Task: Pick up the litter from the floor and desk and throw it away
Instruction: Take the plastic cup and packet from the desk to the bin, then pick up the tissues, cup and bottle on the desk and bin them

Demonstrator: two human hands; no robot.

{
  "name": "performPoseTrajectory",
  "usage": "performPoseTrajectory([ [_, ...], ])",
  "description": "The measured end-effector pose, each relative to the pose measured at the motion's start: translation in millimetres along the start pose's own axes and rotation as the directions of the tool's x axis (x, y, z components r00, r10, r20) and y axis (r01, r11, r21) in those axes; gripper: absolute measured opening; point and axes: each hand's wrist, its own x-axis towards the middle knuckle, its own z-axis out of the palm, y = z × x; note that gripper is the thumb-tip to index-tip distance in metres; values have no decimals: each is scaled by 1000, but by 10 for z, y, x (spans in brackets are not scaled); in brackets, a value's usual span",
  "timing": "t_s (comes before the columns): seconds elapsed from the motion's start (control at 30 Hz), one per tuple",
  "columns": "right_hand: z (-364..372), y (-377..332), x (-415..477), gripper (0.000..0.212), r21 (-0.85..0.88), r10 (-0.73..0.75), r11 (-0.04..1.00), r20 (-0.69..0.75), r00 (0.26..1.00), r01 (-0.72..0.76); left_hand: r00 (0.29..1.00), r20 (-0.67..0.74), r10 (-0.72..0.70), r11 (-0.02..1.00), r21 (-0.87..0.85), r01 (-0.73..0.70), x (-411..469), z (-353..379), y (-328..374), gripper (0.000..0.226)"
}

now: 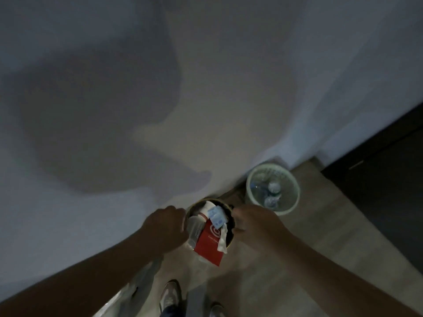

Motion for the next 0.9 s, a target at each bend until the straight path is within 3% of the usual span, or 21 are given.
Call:
performPoseTrajectory([
  [0.1, -767, -264, -255, 27, -71, -122, 990, -14, 992, 121, 990, -140, -4, 1000, -31, -1, -651, -559, 51, 52],
  [0.2, -1524, -608, -505, 39, -78, -232, 970, -12, 973, 231, 960, -277, -43, 997, -68, 25, -1346, -1024, 61, 55],
  [0.37, -2670, -1459, -933, 45, -196, -485, 867, -111, 868, 459, 838, -515, -179, 983, -133, 129, -2587, -1726, -91, 54],
  [0.5, -3158, -2305, -1286, 42, -297, -675, 731, -186, 714, 614, 699, -642, -316, 947, -173, 269, -3642, -1922, -342, 53],
  [0.63, -3336, -3299, -1689, 39, -343, -829, 558, -211, 517, 756, 515, -734, -443, 878, -238, 416, -4871, -1802, -535, 51],
  [0.9, -2843, -5273, -3050, 41, -337, -980, 156, -173, 102, 929, 149, -744, -652, 648, -444, 619, -7411, -787, -472, 48],
])
